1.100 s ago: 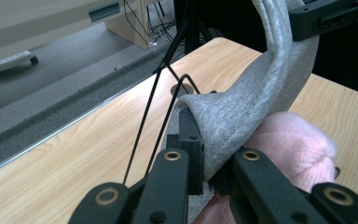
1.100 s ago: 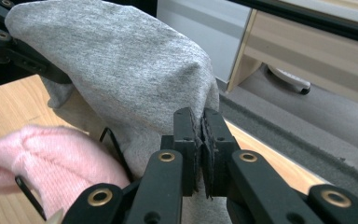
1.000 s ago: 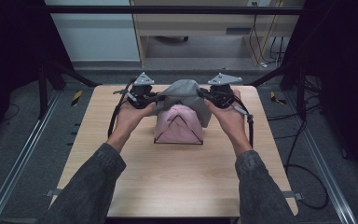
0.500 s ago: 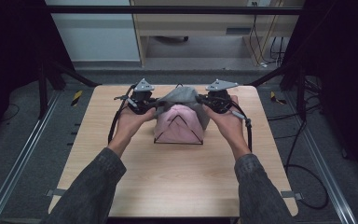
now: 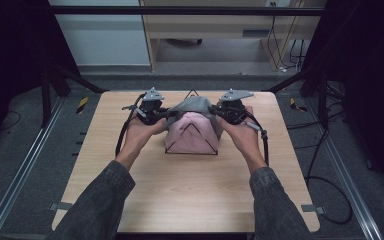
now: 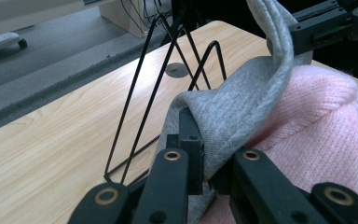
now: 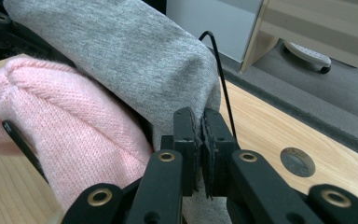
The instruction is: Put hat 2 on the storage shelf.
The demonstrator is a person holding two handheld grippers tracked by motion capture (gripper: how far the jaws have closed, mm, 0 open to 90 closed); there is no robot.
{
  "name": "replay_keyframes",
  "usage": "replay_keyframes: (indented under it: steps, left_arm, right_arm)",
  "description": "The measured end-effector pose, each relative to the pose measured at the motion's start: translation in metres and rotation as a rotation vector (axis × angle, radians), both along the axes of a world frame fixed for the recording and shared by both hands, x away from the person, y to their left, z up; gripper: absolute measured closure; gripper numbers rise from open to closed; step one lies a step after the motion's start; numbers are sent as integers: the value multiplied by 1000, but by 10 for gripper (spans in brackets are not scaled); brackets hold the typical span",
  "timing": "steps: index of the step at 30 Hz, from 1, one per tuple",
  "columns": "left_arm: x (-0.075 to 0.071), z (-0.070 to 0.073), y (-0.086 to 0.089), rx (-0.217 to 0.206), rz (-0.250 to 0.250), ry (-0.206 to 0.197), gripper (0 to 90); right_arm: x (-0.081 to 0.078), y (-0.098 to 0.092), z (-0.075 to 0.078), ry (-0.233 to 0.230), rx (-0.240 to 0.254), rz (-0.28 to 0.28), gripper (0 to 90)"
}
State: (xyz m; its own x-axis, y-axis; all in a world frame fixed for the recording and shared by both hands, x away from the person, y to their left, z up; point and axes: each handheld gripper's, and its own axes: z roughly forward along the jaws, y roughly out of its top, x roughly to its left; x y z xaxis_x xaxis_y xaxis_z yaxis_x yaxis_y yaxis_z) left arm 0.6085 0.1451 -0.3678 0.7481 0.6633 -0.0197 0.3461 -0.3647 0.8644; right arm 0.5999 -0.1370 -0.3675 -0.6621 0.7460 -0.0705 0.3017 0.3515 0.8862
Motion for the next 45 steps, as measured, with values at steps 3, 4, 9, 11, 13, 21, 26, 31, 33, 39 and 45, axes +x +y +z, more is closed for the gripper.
replay_keyframes:
  steps: [3, 4, 9, 11, 13, 21, 26, 31, 33, 39, 45]
  left_arm:
    - [0, -2, 0, 1, 4, 3, 863]
    - [-1, -3, 0, 0, 4, 4, 863]
    - [-1, -7, -2, 6, 2, 7, 861]
    - [0, -8, -2, 8, 6, 14, 861]
    - [2, -11, -3, 13, 12, 22, 860]
    - [5, -20, -3, 21, 38, 48, 859]
    - [7, -24, -5, 29, 47, 63, 858]
    - [11, -24, -4, 5, 71, 77, 856]
    - [12, -25, -2, -1, 82, 83, 856]
    - [13, -29, -2, 6, 83, 92, 855]
    - [11, -31, -2, 26, 85, 96, 841]
  right_arm:
    - [-1, 1, -2, 5, 1, 0, 859]
    - [-1, 1, -3, 5, 1, 2, 859]
    - [0, 0, -5, 10, 0, 3, 858]
    - [0, 1, -7, 12, -1, 4, 858]
    - [0, 1, -7, 13, -2, 3, 858]
    - [-2, 2, -12, 21, -10, 1, 858]
    - [-1, 3, -15, 26, -21, -2, 857]
    - [2, 2, -15, 37, -7, -22, 857]
    - [2, 3, -15, 36, -9, -20, 857]
    - [2, 5, -17, 46, -19, -16, 856]
    - [0, 4, -19, 48, -24, -11, 853]
